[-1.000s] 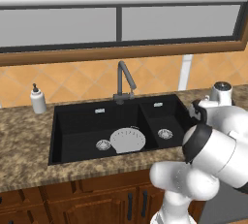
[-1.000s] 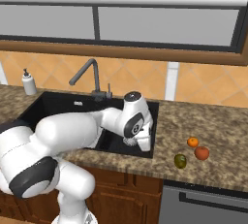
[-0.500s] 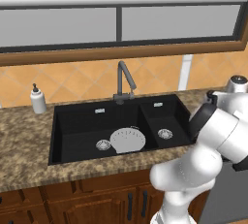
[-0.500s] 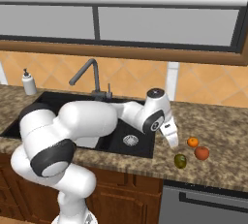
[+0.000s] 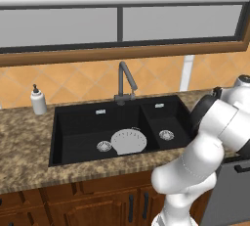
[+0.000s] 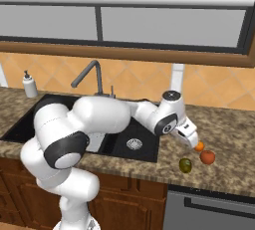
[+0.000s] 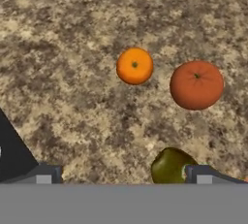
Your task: Put the colander in the sink, put the tangerine, orange, kiwi in the colander, and turn on the sink faucet and pour water over the colander.
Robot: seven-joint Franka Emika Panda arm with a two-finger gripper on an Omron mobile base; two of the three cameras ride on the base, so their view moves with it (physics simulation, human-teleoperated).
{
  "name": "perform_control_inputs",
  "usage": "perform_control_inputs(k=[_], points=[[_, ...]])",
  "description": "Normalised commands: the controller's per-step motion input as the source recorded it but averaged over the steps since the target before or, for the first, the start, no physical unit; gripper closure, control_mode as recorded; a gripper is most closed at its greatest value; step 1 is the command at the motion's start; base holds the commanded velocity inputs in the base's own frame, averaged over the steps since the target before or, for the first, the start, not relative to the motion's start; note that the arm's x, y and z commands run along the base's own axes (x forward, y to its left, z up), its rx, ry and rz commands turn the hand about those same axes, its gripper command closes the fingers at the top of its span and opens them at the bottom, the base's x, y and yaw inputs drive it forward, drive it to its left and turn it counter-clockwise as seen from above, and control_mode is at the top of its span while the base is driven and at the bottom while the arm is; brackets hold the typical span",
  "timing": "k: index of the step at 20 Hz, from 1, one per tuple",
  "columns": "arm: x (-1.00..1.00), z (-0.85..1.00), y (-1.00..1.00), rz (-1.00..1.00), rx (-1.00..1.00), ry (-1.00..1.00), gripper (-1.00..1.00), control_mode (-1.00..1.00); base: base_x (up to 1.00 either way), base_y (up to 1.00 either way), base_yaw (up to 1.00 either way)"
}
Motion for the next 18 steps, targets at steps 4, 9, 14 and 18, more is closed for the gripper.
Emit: perform_control_inputs(k=[4,9,14,18], points=[[-0.24,-0.29,-0.23,0.35,-0.02,0.10,-1.00,-1.00,0.00,0.00,0.00],[-0.17,-0.20,-0.15,0.32,-0.01,0.05,-1.00,-1.00,0.00,0.00,0.00],[-0.31,-0.19,-0.07,0.29,-0.03,0.03,-1.00,-1.00,0.00,0.00,0.00],[-0.26,-0.24,0.00,0.29,-0.02,0.05,-1.00,-1.00,0.00,0.00,0.00]])
